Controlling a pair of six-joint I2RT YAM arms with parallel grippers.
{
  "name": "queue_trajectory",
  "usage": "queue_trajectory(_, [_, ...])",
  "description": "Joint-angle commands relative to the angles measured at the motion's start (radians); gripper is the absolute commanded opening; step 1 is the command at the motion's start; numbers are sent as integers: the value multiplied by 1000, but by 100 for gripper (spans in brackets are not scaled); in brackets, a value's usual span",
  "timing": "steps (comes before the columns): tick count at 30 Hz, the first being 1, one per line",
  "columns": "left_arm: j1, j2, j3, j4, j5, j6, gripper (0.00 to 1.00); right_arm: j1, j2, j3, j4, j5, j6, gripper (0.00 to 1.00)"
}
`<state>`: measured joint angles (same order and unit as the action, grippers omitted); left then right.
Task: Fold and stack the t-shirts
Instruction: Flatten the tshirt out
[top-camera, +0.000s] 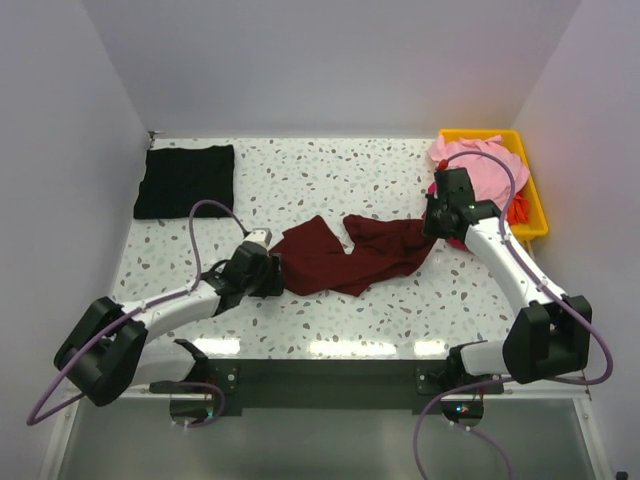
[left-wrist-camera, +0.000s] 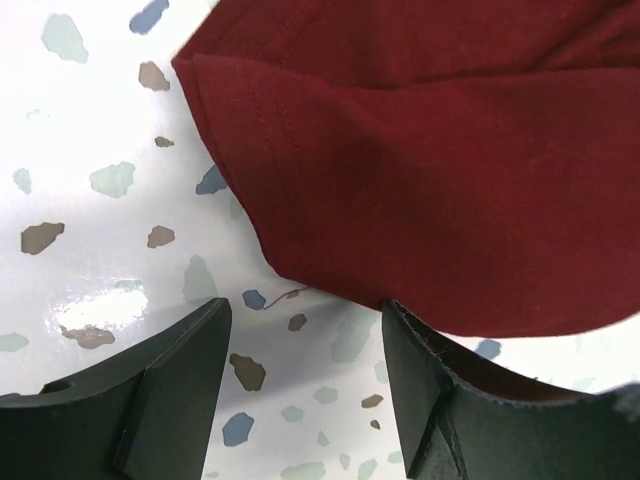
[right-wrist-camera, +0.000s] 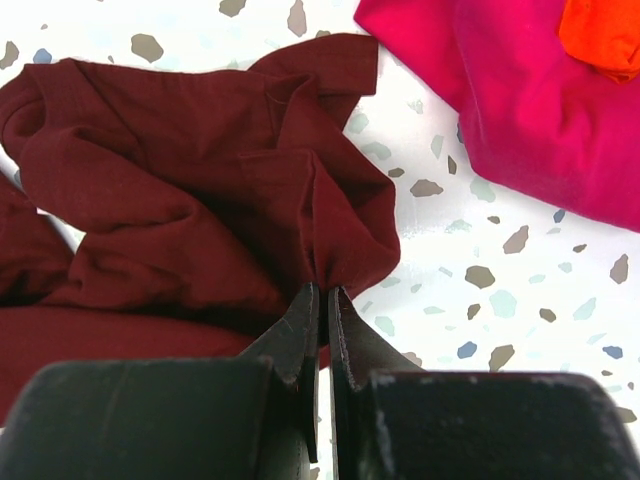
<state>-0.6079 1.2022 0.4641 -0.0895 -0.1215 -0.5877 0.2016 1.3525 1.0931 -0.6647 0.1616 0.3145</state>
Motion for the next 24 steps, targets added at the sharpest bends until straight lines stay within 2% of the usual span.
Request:
queue_trajectory(1, [-4,75,36,74,-26,9,67,-5,-41,-1,16,-8,9,0])
queue_trajectory(16, [-24,177,123,47,-76,49,64,-7,-55,2,4,1,3,0])
queue_trajectory(24, [-88,183,182,-3,-162,115,56,-7,-53,-12,11,-8,6,0])
